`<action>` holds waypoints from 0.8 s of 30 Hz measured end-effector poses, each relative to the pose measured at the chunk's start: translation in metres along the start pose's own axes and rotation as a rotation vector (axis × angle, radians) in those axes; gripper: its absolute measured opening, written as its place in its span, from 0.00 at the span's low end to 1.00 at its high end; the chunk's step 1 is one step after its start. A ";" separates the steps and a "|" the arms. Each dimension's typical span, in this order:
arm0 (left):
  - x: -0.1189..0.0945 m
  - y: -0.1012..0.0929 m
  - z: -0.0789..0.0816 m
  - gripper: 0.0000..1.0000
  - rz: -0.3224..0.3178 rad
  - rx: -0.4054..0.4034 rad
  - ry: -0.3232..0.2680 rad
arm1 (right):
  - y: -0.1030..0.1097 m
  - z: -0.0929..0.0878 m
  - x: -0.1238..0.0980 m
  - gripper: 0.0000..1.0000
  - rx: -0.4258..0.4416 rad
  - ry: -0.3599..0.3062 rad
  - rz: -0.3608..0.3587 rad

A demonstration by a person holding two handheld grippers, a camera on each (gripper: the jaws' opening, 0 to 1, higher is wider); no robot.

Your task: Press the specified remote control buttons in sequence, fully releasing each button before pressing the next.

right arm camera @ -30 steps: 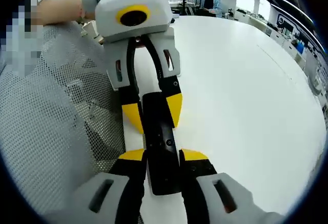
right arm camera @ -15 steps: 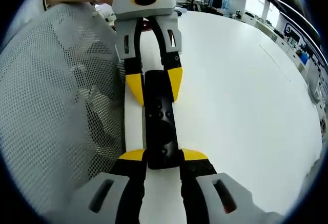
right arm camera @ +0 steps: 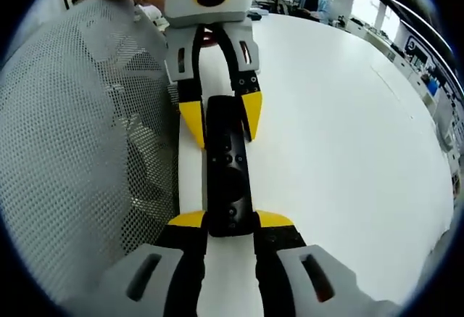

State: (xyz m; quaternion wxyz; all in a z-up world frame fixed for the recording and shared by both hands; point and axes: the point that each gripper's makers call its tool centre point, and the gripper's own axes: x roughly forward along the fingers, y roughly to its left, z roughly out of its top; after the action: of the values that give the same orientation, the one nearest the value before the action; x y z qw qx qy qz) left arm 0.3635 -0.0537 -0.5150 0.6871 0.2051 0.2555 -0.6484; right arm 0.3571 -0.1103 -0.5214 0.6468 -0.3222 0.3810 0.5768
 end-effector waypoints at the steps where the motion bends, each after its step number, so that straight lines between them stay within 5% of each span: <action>1: 0.000 -0.001 0.001 0.32 -0.005 -0.014 -0.005 | 0.000 0.000 0.000 0.24 -0.004 0.000 -0.002; 4: 0.002 -0.004 0.004 0.49 -0.014 -0.048 -0.016 | 0.000 0.000 0.000 0.24 -0.016 0.005 -0.005; 8: 0.008 0.003 0.021 0.95 -0.010 -0.170 -0.093 | 0.000 0.000 0.000 0.24 -0.013 0.002 -0.005; 9: 0.006 0.008 0.026 0.99 0.017 -0.155 -0.114 | 0.000 -0.001 0.000 0.24 -0.011 0.001 -0.005; 16: -0.019 0.037 0.070 1.00 0.158 -0.152 -0.265 | 0.001 -0.001 0.000 0.24 -0.011 0.001 -0.006; 24: -0.050 0.058 0.100 1.00 0.272 -0.188 -0.413 | 0.001 -0.001 0.000 0.24 -0.003 0.004 -0.010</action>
State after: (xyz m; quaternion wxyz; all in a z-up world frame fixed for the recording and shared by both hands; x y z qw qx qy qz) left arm 0.4282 -0.0719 -0.4084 0.8217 0.0359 0.1391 -0.5515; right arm 0.3562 -0.1110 -0.5222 0.6483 -0.3262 0.3797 0.5737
